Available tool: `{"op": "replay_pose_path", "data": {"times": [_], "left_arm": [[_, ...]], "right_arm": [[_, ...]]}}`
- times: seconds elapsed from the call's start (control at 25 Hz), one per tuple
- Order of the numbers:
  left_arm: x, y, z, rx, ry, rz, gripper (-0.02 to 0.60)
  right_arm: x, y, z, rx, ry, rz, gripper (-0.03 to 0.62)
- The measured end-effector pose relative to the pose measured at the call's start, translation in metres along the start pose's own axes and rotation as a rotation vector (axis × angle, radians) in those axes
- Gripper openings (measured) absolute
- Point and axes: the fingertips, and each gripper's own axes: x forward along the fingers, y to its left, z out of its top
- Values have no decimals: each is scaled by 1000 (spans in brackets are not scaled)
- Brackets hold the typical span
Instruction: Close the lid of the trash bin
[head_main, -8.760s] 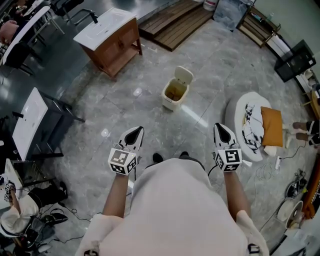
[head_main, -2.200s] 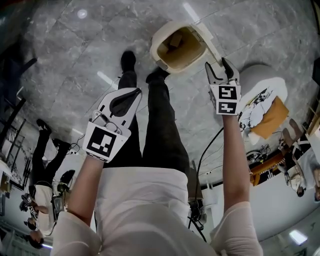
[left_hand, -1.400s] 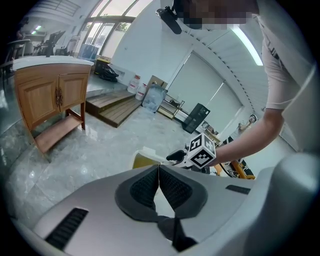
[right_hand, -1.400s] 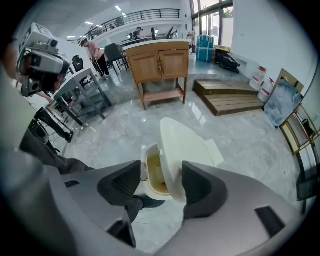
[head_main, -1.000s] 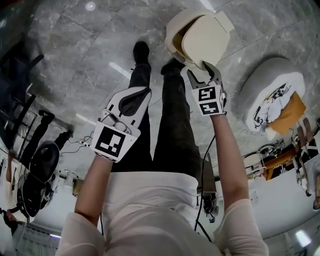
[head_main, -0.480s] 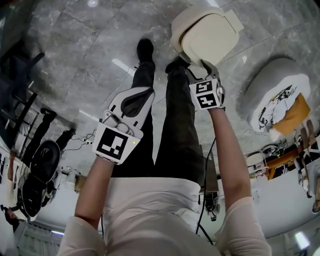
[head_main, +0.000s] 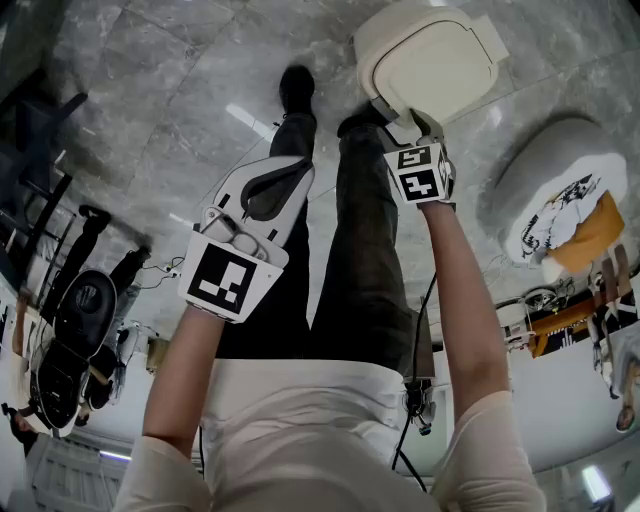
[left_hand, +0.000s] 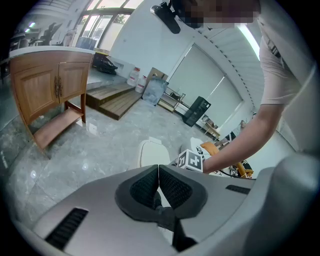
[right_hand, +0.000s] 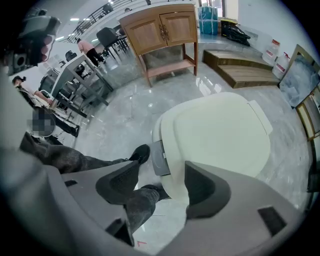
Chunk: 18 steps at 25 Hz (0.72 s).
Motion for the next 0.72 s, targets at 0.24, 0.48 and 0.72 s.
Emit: {"op": "replay_pose_path", "data": {"times": [0.24,0.48,0.72], "left_arm": [[2,3,-1,4,4,-7,18],[-1,4,-5,0,2,-14,18],[-5,5,-4,5,0,-14,18]], "right_arm": [[13,-2,-2,7,20,-34,288],[18,-2,0,44,25,-69,301],[13,-1,4,57,27,-39,305]]}}
